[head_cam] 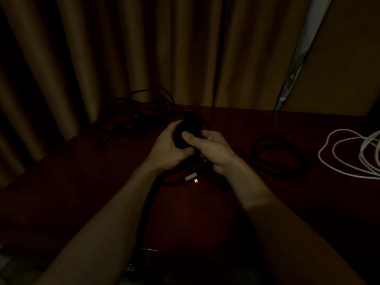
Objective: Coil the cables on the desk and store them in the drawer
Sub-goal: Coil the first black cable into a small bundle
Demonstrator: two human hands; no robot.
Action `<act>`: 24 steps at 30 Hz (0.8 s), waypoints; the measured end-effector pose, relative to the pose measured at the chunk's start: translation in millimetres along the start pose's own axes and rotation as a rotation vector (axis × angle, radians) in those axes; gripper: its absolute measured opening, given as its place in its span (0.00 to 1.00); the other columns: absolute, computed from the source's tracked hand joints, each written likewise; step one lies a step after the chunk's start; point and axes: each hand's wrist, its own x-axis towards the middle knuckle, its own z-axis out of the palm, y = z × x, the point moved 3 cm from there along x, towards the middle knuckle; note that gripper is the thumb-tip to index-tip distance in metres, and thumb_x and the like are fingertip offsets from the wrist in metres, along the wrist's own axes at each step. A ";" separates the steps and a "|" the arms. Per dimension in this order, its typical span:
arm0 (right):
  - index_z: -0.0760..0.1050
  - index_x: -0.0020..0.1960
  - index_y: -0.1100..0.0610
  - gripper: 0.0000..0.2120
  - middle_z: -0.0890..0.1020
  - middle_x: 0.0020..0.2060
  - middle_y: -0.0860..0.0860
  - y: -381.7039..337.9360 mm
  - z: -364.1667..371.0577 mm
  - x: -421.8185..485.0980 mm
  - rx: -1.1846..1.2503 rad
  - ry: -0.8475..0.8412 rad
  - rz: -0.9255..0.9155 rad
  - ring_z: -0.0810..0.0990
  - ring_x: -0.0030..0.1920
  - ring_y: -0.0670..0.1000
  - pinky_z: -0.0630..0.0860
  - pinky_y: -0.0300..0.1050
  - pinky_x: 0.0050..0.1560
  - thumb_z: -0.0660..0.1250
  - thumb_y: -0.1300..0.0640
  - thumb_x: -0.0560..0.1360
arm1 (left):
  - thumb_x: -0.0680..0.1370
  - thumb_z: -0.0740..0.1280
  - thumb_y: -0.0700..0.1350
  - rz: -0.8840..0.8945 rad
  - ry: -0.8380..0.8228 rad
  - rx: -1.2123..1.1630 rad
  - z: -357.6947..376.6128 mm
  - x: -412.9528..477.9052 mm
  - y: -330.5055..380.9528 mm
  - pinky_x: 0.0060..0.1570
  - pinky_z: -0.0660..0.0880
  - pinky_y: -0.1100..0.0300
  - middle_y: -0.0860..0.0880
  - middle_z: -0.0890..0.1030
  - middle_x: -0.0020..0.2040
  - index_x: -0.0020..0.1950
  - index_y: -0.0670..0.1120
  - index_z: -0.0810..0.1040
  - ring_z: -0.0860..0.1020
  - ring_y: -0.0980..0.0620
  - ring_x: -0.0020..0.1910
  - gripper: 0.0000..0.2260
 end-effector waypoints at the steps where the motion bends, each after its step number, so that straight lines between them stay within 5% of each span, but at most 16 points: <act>1: 0.81 0.61 0.61 0.15 0.84 0.41 0.50 0.8 -2.5 1.4 -0.026 -0.004 -0.001 0.79 0.30 0.40 0.71 0.32 0.28 0.72 0.53 0.79 | 0.74 0.79 0.44 -0.018 -0.041 -0.028 1.1 -0.2 0.0 0.54 0.79 0.64 0.53 0.82 0.61 0.73 0.48 0.72 0.82 0.61 0.57 0.30; 8: 0.79 0.63 0.62 0.17 0.84 0.44 0.52 4.8 -11.0 9.2 -0.037 0.051 -0.014 0.74 0.28 0.40 0.69 0.34 0.28 0.75 0.54 0.78 | 0.79 0.74 0.38 -0.006 -0.034 -0.085 1.4 -0.1 -2.9 0.61 0.81 0.54 0.49 0.84 0.62 0.70 0.43 0.76 0.83 0.53 0.61 0.20; 11: 0.74 0.71 0.63 0.33 0.84 0.58 0.55 5.8 -4.9 9.9 -0.068 0.092 -0.002 0.84 0.45 0.47 0.79 0.38 0.40 0.77 0.45 0.73 | 0.76 0.77 0.41 0.028 0.089 -0.054 -0.9 0.0 -3.9 0.63 0.80 0.51 0.51 0.84 0.61 0.70 0.45 0.77 0.83 0.56 0.60 0.23; 15: 0.80 0.62 0.59 0.15 0.87 0.54 0.53 4.7 -0.1 9.6 -0.069 0.063 -0.036 0.86 0.53 0.50 0.80 0.34 0.43 0.70 0.50 0.81 | 0.72 0.81 0.45 0.055 0.238 0.056 -6.2 -3.2 0.0 0.55 0.80 0.64 0.56 0.83 0.58 0.69 0.46 0.77 0.81 0.64 0.57 0.27; 18: 0.81 0.63 0.58 0.19 0.87 0.54 0.51 3.3 5.8 8.2 -0.033 0.027 -0.044 0.87 0.54 0.48 0.82 0.41 0.53 0.72 0.47 0.79 | 0.71 0.81 0.42 0.073 0.282 0.104 -6.6 -6.5 2.8 0.45 0.74 0.76 0.61 0.79 0.53 0.63 0.51 0.75 0.77 0.74 0.49 0.25; 21: 0.82 0.61 0.59 0.18 0.88 0.53 0.52 4.2 7.3 7.5 -0.040 0.041 -0.046 0.87 0.53 0.48 0.83 0.41 0.54 0.71 0.47 0.80 | 0.70 0.82 0.44 0.060 0.251 0.101 -6.1 -5.0 0.9 0.44 0.74 0.75 0.56 0.80 0.55 0.67 0.50 0.74 0.79 0.67 0.50 0.28; 24: 0.82 0.61 0.61 0.18 0.88 0.52 0.53 3.0 4.8 4.9 -0.048 0.023 -0.054 0.87 0.52 0.49 0.82 0.40 0.51 0.70 0.48 0.80 | 0.71 0.80 0.50 -0.002 0.147 0.025 -3.4 -1.9 -2.7 0.55 0.79 0.64 0.55 0.80 0.61 0.72 0.49 0.73 0.80 0.60 0.57 0.32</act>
